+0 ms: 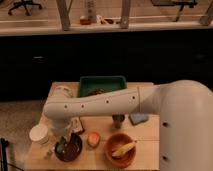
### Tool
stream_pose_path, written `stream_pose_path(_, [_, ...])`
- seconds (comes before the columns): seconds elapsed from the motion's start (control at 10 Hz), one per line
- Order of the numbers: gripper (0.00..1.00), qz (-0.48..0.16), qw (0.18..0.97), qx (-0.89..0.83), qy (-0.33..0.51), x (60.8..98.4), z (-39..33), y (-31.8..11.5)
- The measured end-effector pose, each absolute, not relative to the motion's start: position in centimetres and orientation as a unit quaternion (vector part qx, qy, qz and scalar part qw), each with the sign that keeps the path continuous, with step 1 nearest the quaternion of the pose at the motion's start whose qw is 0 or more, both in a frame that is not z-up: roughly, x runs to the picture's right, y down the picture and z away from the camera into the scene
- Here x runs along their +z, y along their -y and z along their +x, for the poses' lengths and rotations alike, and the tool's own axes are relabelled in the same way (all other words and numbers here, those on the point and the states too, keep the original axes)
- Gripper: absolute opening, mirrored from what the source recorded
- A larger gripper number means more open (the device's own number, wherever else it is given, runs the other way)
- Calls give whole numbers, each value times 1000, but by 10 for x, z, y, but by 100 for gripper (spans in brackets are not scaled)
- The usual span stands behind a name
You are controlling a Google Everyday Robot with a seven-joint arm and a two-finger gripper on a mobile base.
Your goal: Place pepper in purple bowl
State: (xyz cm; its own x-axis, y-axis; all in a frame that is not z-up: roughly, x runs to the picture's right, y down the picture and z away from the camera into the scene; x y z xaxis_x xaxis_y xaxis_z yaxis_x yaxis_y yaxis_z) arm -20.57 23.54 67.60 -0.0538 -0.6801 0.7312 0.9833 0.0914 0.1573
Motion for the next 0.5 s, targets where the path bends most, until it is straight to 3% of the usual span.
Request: stream_pose_path(0.5, [2, -232, 631, -649, 356, 675, -207, -242])
